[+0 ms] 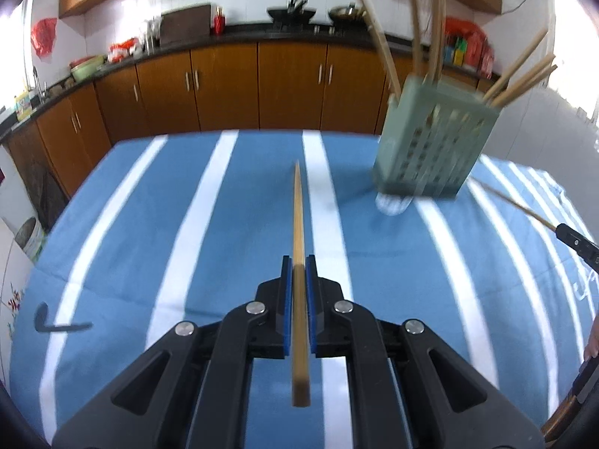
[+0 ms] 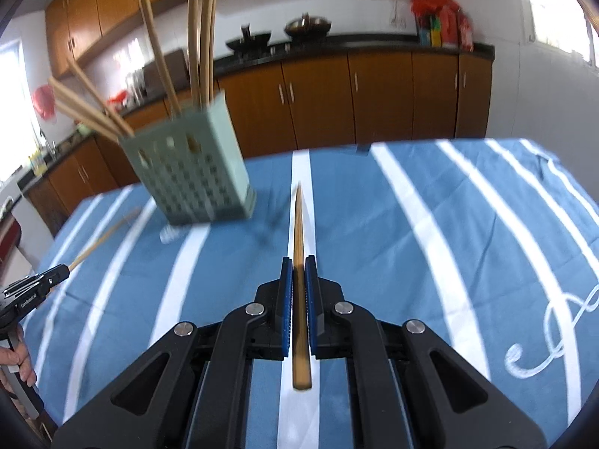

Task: Organize utensils
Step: 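Lift both held chopsticks and carry them above the green holder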

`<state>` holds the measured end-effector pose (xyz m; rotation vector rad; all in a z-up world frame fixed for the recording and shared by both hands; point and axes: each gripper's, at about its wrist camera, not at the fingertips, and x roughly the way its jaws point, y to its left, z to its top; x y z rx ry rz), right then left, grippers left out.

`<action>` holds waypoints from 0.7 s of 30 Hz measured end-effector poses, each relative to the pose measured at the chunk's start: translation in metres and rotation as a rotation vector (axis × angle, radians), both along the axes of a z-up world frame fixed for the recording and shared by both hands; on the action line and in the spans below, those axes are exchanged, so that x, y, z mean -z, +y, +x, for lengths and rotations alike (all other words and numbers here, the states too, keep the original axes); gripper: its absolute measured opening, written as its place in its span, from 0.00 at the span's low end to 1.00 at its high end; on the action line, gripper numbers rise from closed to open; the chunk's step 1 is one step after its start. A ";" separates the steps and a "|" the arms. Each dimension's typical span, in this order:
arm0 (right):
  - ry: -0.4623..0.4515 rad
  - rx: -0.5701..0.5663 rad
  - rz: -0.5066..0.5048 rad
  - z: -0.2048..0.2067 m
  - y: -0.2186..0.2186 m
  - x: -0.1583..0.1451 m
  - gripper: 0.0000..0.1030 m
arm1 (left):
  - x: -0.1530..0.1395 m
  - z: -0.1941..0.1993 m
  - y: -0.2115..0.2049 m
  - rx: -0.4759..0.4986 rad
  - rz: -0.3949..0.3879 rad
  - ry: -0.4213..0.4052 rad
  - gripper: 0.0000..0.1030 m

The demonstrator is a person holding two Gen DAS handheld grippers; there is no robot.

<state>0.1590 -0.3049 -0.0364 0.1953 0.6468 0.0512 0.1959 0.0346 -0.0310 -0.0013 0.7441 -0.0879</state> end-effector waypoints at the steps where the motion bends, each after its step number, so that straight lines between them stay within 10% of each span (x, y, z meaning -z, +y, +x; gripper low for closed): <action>1: -0.018 0.005 0.003 -0.001 -0.002 -0.005 0.07 | -0.008 -0.003 -0.001 0.002 -0.006 -0.023 0.08; 21: -0.307 -0.043 0.054 -0.018 -0.007 -0.103 0.07 | -0.132 -0.024 -0.020 0.102 -0.132 -0.324 0.07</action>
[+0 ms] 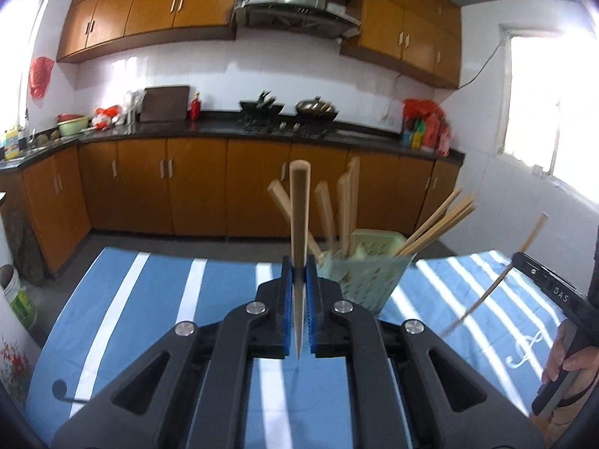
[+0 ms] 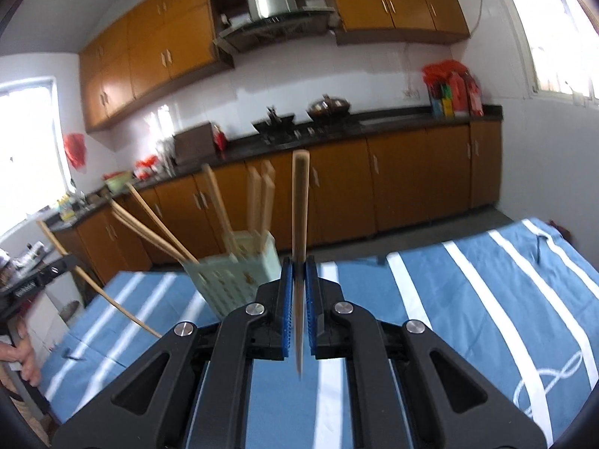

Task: Organize utensils
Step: 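Lift both held chopsticks and carry them above the green holder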

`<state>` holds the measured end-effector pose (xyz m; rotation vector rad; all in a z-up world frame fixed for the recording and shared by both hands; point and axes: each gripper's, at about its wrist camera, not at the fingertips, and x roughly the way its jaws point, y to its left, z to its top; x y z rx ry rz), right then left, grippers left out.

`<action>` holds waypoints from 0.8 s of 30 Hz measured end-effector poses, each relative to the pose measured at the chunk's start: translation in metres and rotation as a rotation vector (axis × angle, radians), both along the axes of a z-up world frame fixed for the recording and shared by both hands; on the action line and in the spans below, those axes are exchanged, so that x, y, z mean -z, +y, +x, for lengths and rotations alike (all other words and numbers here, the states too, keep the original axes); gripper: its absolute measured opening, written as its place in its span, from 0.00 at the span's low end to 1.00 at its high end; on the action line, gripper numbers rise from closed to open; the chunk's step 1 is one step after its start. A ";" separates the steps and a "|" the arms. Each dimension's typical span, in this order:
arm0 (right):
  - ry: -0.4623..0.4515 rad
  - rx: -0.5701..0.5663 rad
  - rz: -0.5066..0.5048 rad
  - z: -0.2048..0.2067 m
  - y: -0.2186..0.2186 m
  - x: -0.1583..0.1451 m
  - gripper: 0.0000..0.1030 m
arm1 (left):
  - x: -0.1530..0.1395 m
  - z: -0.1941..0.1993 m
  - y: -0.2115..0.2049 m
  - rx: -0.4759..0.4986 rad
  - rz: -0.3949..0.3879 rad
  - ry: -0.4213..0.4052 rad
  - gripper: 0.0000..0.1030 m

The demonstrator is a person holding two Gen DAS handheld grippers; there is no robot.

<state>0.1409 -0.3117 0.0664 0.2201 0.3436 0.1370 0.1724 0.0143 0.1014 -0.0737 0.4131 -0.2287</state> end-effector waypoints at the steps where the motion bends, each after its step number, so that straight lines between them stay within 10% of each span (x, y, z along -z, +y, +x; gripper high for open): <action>1: -0.025 -0.012 0.008 -0.002 0.001 -0.009 0.07 | -0.009 -0.001 -0.003 0.011 -0.008 -0.020 0.07; 16: -0.379 -0.072 0.044 0.011 0.039 -0.103 0.07 | -0.099 0.022 -0.049 0.050 -0.103 -0.262 0.07; 24: -0.379 0.003 0.010 0.067 0.044 -0.076 0.07 | -0.075 0.065 -0.066 0.035 -0.072 -0.244 0.07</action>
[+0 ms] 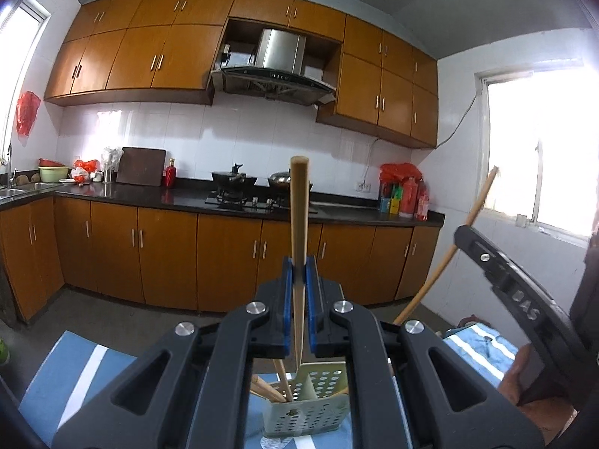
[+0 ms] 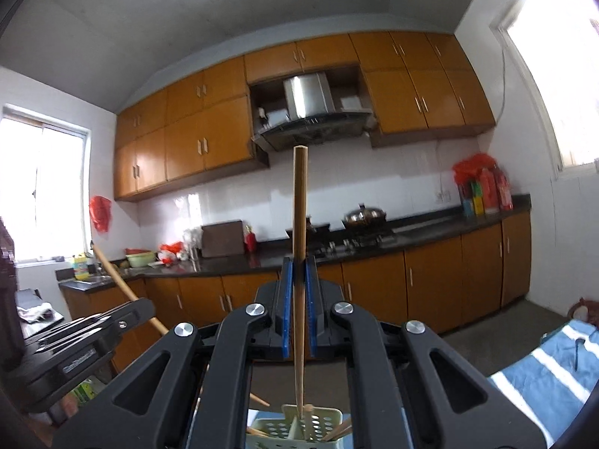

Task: Organize utensils
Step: 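Lift both held chopsticks and carry them above the green holder, then open both tools to drop the chopsticks into the green holder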

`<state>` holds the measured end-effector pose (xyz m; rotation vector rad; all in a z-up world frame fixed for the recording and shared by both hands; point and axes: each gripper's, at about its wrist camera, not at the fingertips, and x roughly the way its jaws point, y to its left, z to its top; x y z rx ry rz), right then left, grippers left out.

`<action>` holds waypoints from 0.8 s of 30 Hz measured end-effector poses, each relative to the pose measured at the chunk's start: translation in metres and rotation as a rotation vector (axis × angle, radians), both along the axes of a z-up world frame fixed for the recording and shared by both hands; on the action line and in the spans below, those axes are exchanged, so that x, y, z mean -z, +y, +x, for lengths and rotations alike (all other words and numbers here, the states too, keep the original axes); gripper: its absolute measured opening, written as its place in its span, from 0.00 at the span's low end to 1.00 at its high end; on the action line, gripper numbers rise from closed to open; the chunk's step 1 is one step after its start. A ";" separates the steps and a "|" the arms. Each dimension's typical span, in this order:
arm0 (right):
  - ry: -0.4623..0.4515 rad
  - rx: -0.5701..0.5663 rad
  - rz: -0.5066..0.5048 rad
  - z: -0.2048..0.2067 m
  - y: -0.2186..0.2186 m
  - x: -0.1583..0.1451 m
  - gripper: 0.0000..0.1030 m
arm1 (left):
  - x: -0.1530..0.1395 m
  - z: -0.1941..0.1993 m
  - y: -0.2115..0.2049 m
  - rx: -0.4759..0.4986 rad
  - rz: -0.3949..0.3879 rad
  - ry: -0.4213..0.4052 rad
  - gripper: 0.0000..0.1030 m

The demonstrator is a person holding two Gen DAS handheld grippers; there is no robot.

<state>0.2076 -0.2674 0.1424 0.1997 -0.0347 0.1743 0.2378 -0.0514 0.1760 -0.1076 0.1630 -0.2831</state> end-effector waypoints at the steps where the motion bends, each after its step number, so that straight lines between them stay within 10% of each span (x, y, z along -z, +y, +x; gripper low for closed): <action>1: 0.023 -0.002 0.004 0.008 -0.001 0.007 0.07 | 0.008 0.007 -0.003 0.004 0.001 0.010 0.07; 10: 0.153 -0.050 -0.031 0.028 0.007 0.034 0.08 | 0.041 0.030 -0.003 0.033 0.010 0.083 0.08; 14: 0.153 -0.042 -0.029 0.017 0.006 0.032 0.40 | 0.040 0.025 0.005 0.027 -0.001 0.087 0.14; 19: 0.129 -0.024 -0.017 -0.008 -0.004 0.019 0.41 | 0.029 0.006 0.022 -0.004 -0.022 0.063 0.22; 24: 0.108 0.000 -0.033 -0.040 -0.008 0.009 0.63 | 0.019 -0.025 0.040 -0.034 -0.031 0.035 0.36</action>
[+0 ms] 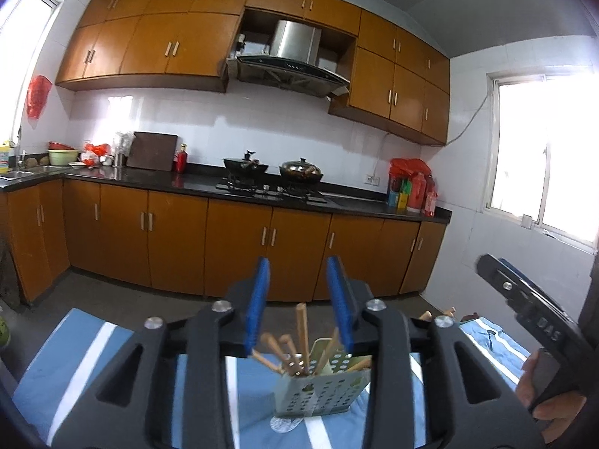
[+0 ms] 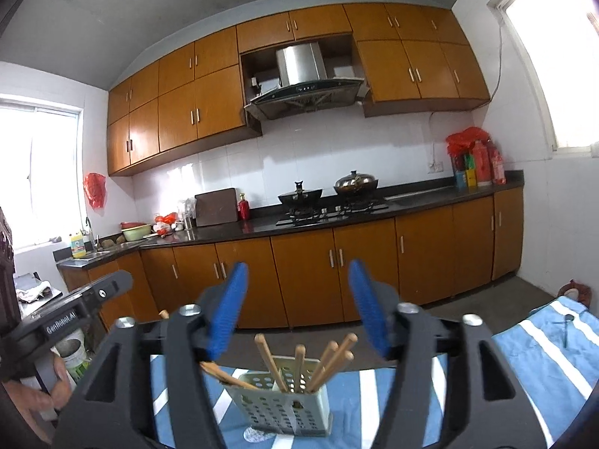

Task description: Organize utensils

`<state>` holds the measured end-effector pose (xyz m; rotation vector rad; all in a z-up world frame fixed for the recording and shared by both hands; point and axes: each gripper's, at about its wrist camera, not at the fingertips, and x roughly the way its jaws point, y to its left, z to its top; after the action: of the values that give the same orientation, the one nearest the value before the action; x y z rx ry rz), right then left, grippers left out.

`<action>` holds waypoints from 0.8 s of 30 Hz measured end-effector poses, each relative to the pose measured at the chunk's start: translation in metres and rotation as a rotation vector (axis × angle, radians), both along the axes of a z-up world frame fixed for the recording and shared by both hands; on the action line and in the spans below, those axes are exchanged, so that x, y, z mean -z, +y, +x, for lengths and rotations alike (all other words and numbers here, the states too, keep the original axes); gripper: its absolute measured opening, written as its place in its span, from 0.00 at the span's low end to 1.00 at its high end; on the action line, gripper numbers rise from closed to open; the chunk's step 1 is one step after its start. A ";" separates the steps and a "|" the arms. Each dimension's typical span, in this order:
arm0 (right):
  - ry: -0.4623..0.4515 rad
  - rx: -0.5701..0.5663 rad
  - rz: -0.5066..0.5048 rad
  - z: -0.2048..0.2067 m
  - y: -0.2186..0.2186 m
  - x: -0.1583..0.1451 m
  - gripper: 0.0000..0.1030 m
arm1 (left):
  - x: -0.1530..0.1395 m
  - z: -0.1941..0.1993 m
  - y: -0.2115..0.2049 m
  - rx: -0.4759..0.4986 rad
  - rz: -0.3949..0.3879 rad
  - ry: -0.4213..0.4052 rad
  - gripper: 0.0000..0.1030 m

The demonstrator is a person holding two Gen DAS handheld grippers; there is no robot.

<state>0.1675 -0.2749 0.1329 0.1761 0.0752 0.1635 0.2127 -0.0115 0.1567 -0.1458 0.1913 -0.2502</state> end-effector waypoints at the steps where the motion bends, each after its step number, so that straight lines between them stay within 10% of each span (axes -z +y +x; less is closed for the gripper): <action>1: 0.002 0.005 -0.012 -0.009 0.001 0.000 0.69 | -0.001 -0.012 0.005 -0.006 0.003 -0.005 0.41; 4: 0.019 0.019 -0.044 -0.033 0.004 0.004 0.94 | 0.002 -0.042 0.013 -0.036 0.033 -0.020 0.66; 8: 0.080 0.047 -0.106 -0.065 0.014 0.024 0.98 | 0.018 -0.084 0.021 -0.065 0.086 -0.007 0.95; 24: 0.281 0.028 -0.158 -0.149 0.033 0.123 0.98 | 0.131 -0.195 0.025 -0.184 0.214 0.122 0.96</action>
<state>0.0183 -0.2421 0.0096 0.0411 0.3638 0.1032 0.0175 0.0130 0.0261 0.0341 0.3227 -0.0364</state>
